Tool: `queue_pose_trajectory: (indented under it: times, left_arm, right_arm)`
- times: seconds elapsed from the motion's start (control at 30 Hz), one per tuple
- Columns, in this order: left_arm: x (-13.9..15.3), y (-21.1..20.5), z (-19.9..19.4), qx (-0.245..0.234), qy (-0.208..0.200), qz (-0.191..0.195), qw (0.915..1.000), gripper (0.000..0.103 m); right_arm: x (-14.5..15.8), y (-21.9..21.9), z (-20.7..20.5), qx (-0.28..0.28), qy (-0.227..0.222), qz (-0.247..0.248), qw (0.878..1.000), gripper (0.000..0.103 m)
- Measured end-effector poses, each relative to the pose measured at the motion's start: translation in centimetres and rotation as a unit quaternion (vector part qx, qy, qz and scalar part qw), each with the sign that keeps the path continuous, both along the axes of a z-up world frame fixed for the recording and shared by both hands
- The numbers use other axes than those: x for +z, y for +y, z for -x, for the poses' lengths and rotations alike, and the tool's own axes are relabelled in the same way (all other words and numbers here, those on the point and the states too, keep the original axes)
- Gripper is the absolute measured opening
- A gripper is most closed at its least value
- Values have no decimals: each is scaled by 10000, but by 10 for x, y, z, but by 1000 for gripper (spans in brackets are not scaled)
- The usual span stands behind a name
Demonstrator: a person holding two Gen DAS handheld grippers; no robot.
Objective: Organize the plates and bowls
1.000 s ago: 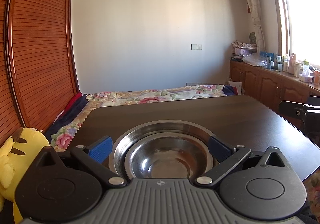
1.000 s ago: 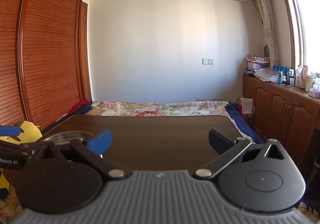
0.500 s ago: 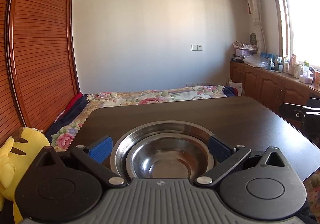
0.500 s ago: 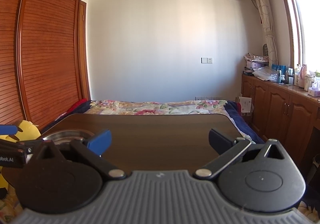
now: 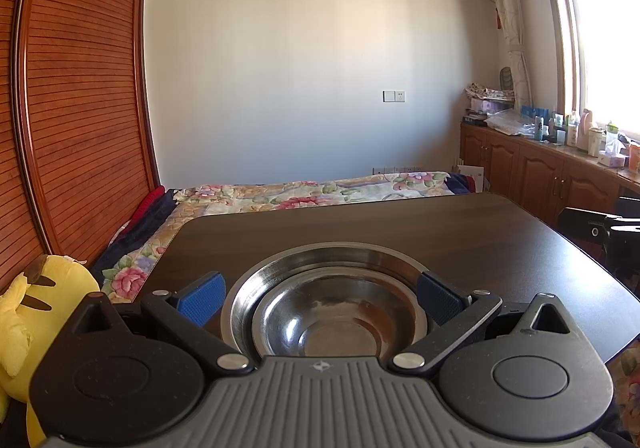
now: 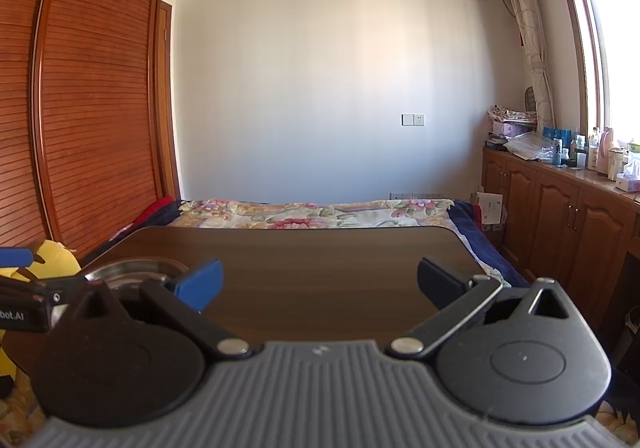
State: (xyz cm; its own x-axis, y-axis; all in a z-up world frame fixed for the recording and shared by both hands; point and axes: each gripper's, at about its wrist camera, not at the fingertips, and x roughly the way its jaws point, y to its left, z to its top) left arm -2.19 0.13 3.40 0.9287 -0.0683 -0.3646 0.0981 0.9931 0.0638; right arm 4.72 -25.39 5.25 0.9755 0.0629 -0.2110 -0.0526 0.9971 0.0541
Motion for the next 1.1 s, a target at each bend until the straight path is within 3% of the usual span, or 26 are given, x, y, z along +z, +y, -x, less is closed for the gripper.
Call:
queue_pose_trajectory:
  times: [1.1]
  left_arm:
    - [0, 1, 1, 0, -3, 7, 10000, 103]
  right_arm:
    - [1, -3, -3, -9, -6, -28, 10000, 103]
